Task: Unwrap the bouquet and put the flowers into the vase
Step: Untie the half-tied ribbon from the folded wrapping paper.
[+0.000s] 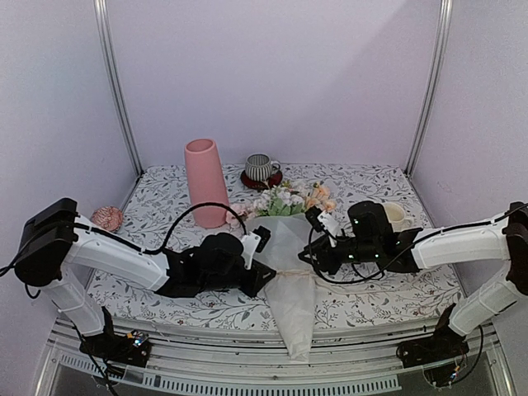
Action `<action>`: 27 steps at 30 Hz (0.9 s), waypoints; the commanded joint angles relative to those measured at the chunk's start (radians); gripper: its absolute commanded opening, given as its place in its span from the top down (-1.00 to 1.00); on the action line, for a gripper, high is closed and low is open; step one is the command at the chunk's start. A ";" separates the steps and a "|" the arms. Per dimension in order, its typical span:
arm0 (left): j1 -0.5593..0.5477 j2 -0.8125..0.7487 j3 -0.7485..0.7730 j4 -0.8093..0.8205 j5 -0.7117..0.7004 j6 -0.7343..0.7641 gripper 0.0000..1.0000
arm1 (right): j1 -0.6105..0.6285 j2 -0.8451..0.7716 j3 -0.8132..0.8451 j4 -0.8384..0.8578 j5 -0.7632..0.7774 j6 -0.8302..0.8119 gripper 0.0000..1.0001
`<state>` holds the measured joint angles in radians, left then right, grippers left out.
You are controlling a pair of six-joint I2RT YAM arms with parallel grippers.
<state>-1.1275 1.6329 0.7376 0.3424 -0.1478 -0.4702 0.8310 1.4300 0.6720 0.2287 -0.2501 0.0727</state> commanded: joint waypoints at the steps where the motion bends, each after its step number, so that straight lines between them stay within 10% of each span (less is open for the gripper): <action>1: 0.008 0.025 0.023 -0.019 -0.007 -0.006 0.58 | -0.001 0.041 0.040 -0.044 -0.044 -0.026 0.47; 27: 0.007 0.121 0.129 -0.067 0.023 0.047 0.38 | 0.027 0.100 0.040 -0.126 -0.030 -0.044 0.55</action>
<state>-1.1275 1.7294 0.8368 0.2977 -0.1417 -0.4435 0.8509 1.5291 0.6987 0.1181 -0.2920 0.0261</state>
